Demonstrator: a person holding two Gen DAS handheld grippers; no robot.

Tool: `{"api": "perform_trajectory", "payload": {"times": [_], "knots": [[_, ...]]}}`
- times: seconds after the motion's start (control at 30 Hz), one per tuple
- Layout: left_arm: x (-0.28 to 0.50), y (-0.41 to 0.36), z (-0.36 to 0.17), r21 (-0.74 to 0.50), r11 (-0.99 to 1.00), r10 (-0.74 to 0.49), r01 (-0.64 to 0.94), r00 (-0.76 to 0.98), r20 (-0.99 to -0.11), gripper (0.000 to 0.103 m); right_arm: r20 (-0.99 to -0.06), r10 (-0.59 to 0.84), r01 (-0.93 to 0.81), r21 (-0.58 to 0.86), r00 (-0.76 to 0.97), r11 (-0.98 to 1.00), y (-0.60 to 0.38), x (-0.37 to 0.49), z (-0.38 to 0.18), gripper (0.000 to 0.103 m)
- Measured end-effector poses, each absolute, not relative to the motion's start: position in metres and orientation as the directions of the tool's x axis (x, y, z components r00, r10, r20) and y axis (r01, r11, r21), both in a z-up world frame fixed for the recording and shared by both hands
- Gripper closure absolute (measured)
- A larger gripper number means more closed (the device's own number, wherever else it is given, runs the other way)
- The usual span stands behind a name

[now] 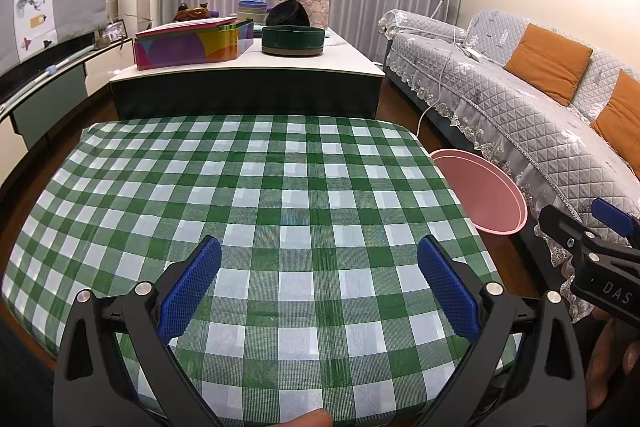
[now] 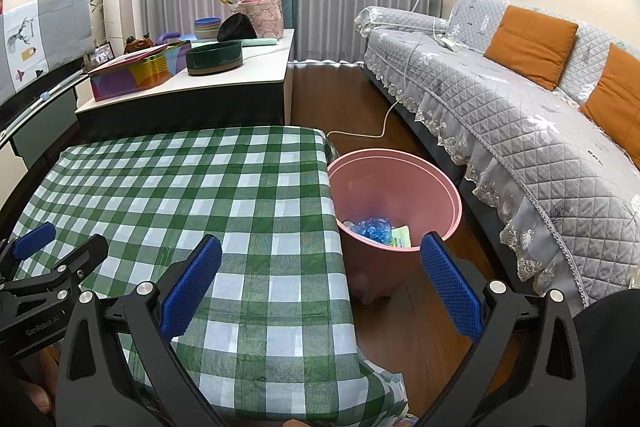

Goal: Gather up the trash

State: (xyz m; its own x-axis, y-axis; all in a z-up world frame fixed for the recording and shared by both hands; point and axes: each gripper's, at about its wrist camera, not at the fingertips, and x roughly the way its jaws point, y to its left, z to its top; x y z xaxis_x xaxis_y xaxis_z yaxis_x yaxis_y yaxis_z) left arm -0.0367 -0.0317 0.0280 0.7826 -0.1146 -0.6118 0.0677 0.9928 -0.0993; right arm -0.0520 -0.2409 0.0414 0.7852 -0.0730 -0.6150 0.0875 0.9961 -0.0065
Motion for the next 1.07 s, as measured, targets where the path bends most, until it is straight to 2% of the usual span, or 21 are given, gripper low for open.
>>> {"api": "perform_trajectory", "payload": {"times": [1.07], "knots": [[-0.0359,-0.0312,0.0309,-0.090,0.994,-0.107,0.066,0.783,-0.613,0.008,-0.617,-0.074,0.088,-0.008,0.784,0.996,-0.2382,-0.0518,0.0405,0.005]]}}
